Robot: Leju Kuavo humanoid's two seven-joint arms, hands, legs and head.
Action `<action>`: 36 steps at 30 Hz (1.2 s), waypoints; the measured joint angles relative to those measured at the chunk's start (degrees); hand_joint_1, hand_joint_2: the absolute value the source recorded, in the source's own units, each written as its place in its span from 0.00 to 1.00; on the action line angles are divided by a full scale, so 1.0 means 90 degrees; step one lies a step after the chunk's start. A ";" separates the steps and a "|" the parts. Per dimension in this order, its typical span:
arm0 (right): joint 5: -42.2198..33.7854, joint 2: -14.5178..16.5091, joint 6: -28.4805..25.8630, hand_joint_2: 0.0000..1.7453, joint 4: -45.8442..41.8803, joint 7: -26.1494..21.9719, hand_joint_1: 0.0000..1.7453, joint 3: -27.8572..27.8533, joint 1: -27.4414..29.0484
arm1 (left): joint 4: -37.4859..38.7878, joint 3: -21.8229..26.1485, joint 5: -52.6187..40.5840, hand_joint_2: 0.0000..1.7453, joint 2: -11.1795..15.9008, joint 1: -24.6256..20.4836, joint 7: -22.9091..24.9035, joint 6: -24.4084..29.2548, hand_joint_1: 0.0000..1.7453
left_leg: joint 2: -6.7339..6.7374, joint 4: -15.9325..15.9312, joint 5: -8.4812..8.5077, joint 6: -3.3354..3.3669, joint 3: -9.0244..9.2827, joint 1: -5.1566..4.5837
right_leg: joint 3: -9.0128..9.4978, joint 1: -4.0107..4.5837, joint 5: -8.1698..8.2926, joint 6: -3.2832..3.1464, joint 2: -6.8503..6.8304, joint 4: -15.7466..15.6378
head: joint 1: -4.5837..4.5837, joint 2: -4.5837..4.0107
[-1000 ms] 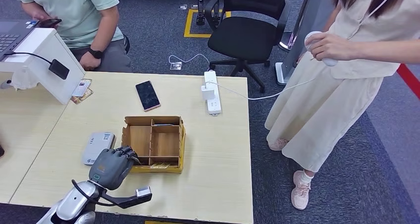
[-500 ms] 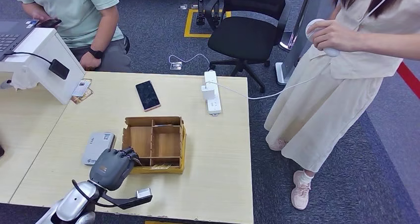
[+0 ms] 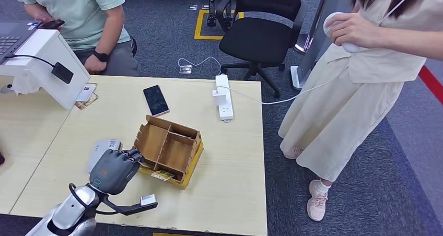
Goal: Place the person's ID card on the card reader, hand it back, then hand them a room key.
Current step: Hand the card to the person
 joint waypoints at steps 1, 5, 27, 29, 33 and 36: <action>0.0011 0.0000 -0.0002 1.00 0.0002 0.0015 0.00 0.0000 0.0002 | -0.0026 0.0005 0.0005 1.00 0.0011 -0.0018 -0.0016 0.0007 1.00 | 0.0000 0.0000 0.0000 0.0000 0.0000 0.0000 | 0.0000 0.0000 0.0000 0.0000 0.0000 0.0000 | 0.0001 0.0000; 0.0021 -0.0001 -0.0001 1.00 0.0006 0.0059 0.00 0.0001 0.0010 | -0.0072 0.0008 0.0013 1.00 0.0028 -0.0095 -0.0027 -0.0006 1.00 | 0.0000 0.0000 0.0000 0.0000 0.0000 0.0000 | 0.0000 0.0000 0.0000 0.0000 0.0000 0.0000 | 0.0001 0.0000; 0.0069 -0.0002 0.0025 1.00 0.0030 0.0062 0.00 0.0001 0.0017 | -0.0108 0.0068 0.0298 1.00 0.0494 -0.1037 0.0044 -0.0233 1.00 | -0.0004 0.0002 0.0005 -0.0006 -0.0003 0.0001 | -0.0003 0.0003 0.0002 -0.0002 -0.0003 0.0004 | 0.0002 -0.0001; 0.0075 -0.0002 0.0029 1.00 0.0032 0.0053 0.00 0.0001 0.0014 | -0.0097 0.0138 0.0380 1.00 0.0594 -0.1326 0.0055 -0.0326 1.00 | -0.0005 0.0002 0.0006 -0.0008 -0.0004 0.0002 | -0.0003 0.0003 0.0002 -0.0003 -0.0004 0.0005 | 0.0002 -0.0001; 0.0083 -0.0001 0.0029 1.00 0.0042 0.0028 0.00 0.0001 0.0014 | 0.0064 0.0282 0.0626 1.00 0.0810 -0.2002 0.0109 -0.0489 1.00 | -0.0004 0.0002 0.0010 -0.0011 -0.0004 0.0004 | -0.0003 0.0005 0.0004 -0.0006 -0.0003 0.0006 | -0.0001 0.0000; 0.0087 -0.0001 0.0029 1.00 0.0054 0.0025 0.00 0.0001 0.0013 | 0.0327 0.0377 0.0760 1.00 0.0934 -0.2560 0.0151 -0.0584 1.00 | -0.0005 0.0002 0.0012 -0.0012 -0.0003 0.0004 | -0.0003 0.0005 0.0005 -0.0006 -0.0004 0.0007 | -0.0002 0.0001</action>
